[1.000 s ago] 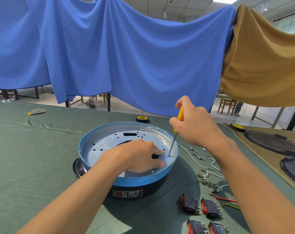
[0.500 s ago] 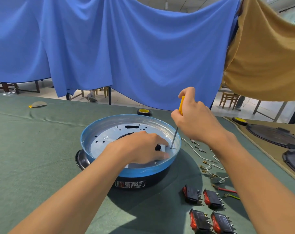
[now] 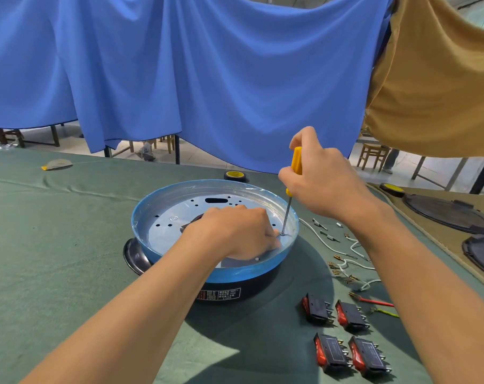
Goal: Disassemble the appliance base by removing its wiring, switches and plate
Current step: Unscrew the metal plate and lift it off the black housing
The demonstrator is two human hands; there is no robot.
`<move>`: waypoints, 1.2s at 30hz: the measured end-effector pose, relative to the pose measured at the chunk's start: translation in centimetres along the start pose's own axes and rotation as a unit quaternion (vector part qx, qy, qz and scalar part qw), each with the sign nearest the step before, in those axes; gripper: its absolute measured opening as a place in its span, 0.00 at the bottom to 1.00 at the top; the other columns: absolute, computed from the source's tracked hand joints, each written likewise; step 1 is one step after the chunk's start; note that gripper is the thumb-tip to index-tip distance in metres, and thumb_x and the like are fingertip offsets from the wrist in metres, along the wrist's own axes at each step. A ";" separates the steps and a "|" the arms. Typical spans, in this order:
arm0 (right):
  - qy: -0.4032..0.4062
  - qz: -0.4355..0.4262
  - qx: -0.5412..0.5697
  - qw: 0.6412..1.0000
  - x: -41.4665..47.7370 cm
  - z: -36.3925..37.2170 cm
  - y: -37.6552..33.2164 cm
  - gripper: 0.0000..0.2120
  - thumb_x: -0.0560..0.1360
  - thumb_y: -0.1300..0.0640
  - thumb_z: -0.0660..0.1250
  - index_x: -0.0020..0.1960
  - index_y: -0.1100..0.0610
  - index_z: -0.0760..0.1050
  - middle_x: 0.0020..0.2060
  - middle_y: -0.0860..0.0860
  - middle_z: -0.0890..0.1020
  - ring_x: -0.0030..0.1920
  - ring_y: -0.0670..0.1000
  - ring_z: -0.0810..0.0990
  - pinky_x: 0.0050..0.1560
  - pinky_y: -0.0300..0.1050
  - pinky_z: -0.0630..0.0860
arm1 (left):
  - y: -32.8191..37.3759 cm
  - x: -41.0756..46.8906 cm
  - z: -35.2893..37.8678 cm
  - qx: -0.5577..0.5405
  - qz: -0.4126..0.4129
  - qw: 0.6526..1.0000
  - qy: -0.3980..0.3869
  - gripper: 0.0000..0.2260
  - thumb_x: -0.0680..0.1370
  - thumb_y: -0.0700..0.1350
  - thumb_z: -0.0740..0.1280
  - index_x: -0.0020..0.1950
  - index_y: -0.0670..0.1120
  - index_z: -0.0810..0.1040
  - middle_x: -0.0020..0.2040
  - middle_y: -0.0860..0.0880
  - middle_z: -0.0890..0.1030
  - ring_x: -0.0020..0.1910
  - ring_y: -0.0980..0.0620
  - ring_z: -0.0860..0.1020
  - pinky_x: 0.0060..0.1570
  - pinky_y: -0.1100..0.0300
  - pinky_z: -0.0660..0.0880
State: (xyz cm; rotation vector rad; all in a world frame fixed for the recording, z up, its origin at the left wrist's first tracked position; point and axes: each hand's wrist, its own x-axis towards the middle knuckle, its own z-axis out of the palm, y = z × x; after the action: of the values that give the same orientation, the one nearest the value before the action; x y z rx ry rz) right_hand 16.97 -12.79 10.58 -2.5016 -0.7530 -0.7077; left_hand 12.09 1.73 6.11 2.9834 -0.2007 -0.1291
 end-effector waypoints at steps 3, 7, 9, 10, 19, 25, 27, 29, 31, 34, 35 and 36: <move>-0.013 -0.001 -0.030 0.999 0.0 0.1 0.3 0.08 0.76 0.52 0.58 0.52 0.50 0.60 0.34 0.51 0.75 0.40 0.61 0.75 0.41 0.53 0.72 | 0.3 -0.1 0.0 0.011 0.002 1.000 0.010 0.18 0.80 0.60 0.55 0.63 0.55 0.76 0.60 0.51 0.78 0.54 0.44 0.75 0.57 0.44 0.72; 0.015 0.008 -0.073 0.997 -0.2 0.4 0.6 0.13 0.79 0.43 0.58 0.49 0.52 0.61 0.34 0.53 0.75 0.38 0.60 0.74 0.39 0.52 0.72 | 0.2 -0.2 0.1 0.011 -0.003 1.000 0.006 0.19 0.80 0.60 0.56 0.67 0.55 0.73 0.67 0.50 0.75 0.62 0.43 0.73 0.59 0.44 0.69; 0.019 0.012 -0.069 0.997 -0.2 0.3 0.6 0.11 0.78 0.46 0.61 0.49 0.52 0.62 0.34 0.53 0.74 0.38 0.60 0.75 0.39 0.53 0.73 | 0.1 -0.2 0.1 0.004 0.001 1.000 0.002 0.19 0.80 0.59 0.57 0.67 0.55 0.73 0.68 0.50 0.75 0.63 0.43 0.73 0.58 0.44 0.69; 0.013 0.019 -0.058 0.998 -0.1 0.3 0.7 0.10 0.78 0.48 0.61 0.50 0.51 0.62 0.34 0.53 0.74 0.38 0.60 0.75 0.39 0.53 0.74 | 0.1 -0.2 0.0 0.001 0.002 1.000 0.000 0.19 0.80 0.59 0.57 0.67 0.55 0.73 0.68 0.50 0.75 0.62 0.44 0.73 0.58 0.44 0.70; 0.029 0.047 -0.057 0.997 0.0 0.3 0.7 0.14 0.77 0.42 0.62 0.47 0.52 0.63 0.34 0.52 0.73 0.38 0.57 0.74 0.37 0.51 0.71 | 0.2 -0.3 0.0 -0.004 0.005 1.000 0.000 0.19 0.80 0.59 0.57 0.68 0.54 0.73 0.67 0.51 0.75 0.62 0.44 0.74 0.54 0.47 0.68; 0.014 0.066 -0.041 0.997 0.1 0.0 0.6 0.12 0.75 0.43 0.60 0.44 0.51 0.64 0.35 0.52 0.73 0.38 0.56 0.73 0.37 0.50 0.68 | 0.1 -0.2 0.1 -0.008 0.004 1.000 -0.007 0.21 0.79 0.61 0.55 0.69 0.55 0.72 0.69 0.51 0.74 0.64 0.43 0.72 0.61 0.43 0.69; 0.029 0.067 -0.064 0.995 0.0 0.1 0.4 0.18 0.76 0.37 0.60 0.43 0.52 0.64 0.35 0.51 0.73 0.37 0.55 0.72 0.37 0.52 0.71 | 0.0 -0.1 0.2 -0.008 0.009 1.000 -0.006 0.21 0.80 0.61 0.55 0.68 0.55 0.73 0.68 0.51 0.74 0.64 0.43 0.73 0.60 0.43 0.69; 0.028 0.068 -0.060 0.996 0.1 0.0 0.5 0.15 0.76 0.41 0.62 0.45 0.52 0.66 0.36 0.52 0.73 0.39 0.56 0.73 0.38 0.51 0.70 | 0.0 -0.2 0.1 -0.009 0.009 1.000 -0.008 0.20 0.80 0.61 0.55 0.68 0.55 0.73 0.68 0.51 0.75 0.63 0.43 0.73 0.60 0.44 0.69; 0.011 0.075 -0.039 0.996 0.2 -0.1 0.5 0.09 0.75 0.48 0.63 0.46 0.53 0.66 0.37 0.52 0.74 0.41 0.56 0.74 0.37 0.49 0.68 | 0.0 -0.2 -0.1 -0.012 0.007 1.000 -0.016 0.19 0.80 0.61 0.56 0.66 0.55 0.75 0.66 0.50 0.76 0.61 0.43 0.74 0.61 0.43 0.69; -0.012 0.085 -0.020 0.996 0.1 -0.3 0.4 0.10 0.74 0.49 0.62 0.50 0.52 0.64 0.38 0.52 0.74 0.39 0.54 0.73 0.37 0.49 0.68 | 0.3 -0.2 -0.7 -0.032 0.004 0.999 -0.027 0.19 0.80 0.60 0.56 0.61 0.52 0.79 0.58 0.49 0.79 0.54 0.44 0.76 0.59 0.43 0.72; -0.011 0.084 -0.023 0.996 0.1 -0.4 0.4 0.11 0.75 0.48 0.62 0.50 0.51 0.63 0.38 0.52 0.73 0.39 0.54 0.73 0.37 0.49 0.68 | 0.5 -0.2 -0.8 -0.036 0.002 0.999 -0.027 0.18 0.81 0.60 0.57 0.56 0.51 0.80 0.52 0.48 0.80 0.51 0.44 0.77 0.58 0.43 0.73; -0.009 0.084 -0.032 0.996 0.0 -0.4 0.3 0.12 0.75 0.47 0.62 0.50 0.51 0.62 0.37 0.52 0.73 0.38 0.54 0.73 0.37 0.49 0.69 | 0.6 -0.1 -1.0 -0.033 -0.001 0.999 -0.024 0.17 0.81 0.59 0.57 0.48 0.50 0.79 0.46 0.47 0.79 0.48 0.44 0.77 0.57 0.43 0.74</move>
State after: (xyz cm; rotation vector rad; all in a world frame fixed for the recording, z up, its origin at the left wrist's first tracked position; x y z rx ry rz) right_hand 17.05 -13.24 10.80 -2.5950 -0.5267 -0.6599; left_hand 11.99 1.28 7.20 2.9162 -0.1940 -0.2025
